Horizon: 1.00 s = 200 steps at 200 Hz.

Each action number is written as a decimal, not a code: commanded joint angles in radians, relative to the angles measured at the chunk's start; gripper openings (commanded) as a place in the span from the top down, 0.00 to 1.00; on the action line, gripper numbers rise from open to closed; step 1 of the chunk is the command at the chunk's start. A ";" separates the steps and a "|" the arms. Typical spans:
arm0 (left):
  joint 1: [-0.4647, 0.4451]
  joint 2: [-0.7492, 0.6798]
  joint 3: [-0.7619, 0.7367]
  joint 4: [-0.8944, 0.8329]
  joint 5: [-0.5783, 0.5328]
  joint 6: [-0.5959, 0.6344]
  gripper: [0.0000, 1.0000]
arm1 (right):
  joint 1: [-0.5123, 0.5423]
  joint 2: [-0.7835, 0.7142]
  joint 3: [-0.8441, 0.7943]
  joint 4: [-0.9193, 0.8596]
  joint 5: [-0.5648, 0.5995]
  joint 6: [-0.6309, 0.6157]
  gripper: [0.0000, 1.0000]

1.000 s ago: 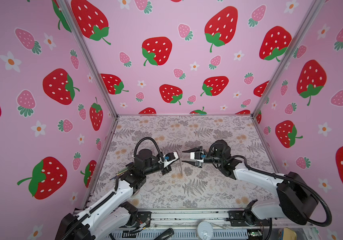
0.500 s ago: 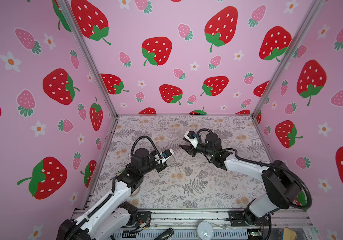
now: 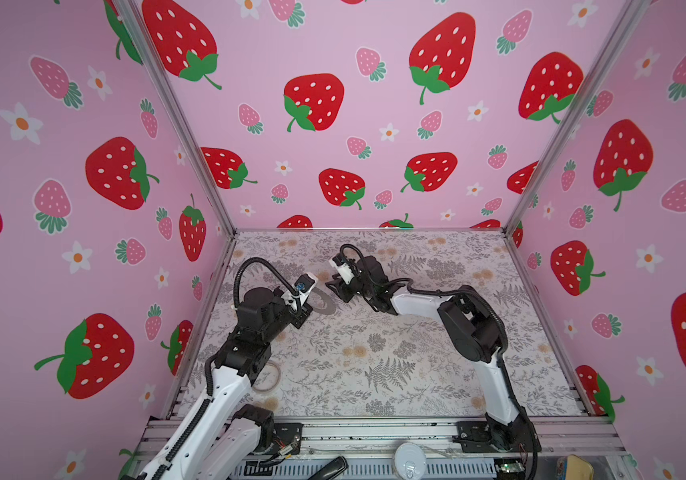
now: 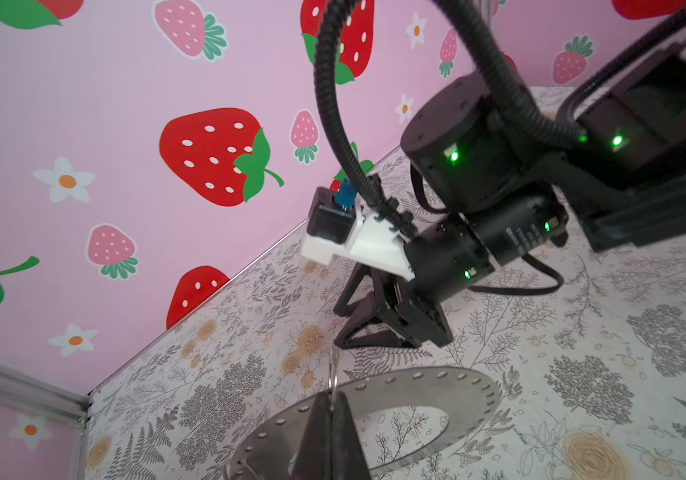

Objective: Put the keys on the keyring
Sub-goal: 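Release the metal ring with the right gripper and turn it toward the green-tagged key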

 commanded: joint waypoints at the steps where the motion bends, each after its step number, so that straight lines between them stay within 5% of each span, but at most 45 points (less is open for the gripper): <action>1: 0.005 -0.034 0.075 -0.010 -0.087 -0.033 1.00 | 0.046 0.071 0.102 -0.089 0.082 0.014 0.58; 98: 0.002 -0.142 0.071 -0.028 0.007 0.025 1.00 | 0.114 0.276 0.339 -0.238 0.220 -0.013 0.53; 200: -0.008 -0.144 0.053 -0.028 0.052 0.007 1.00 | 0.134 0.374 0.479 -0.306 0.195 -0.023 0.52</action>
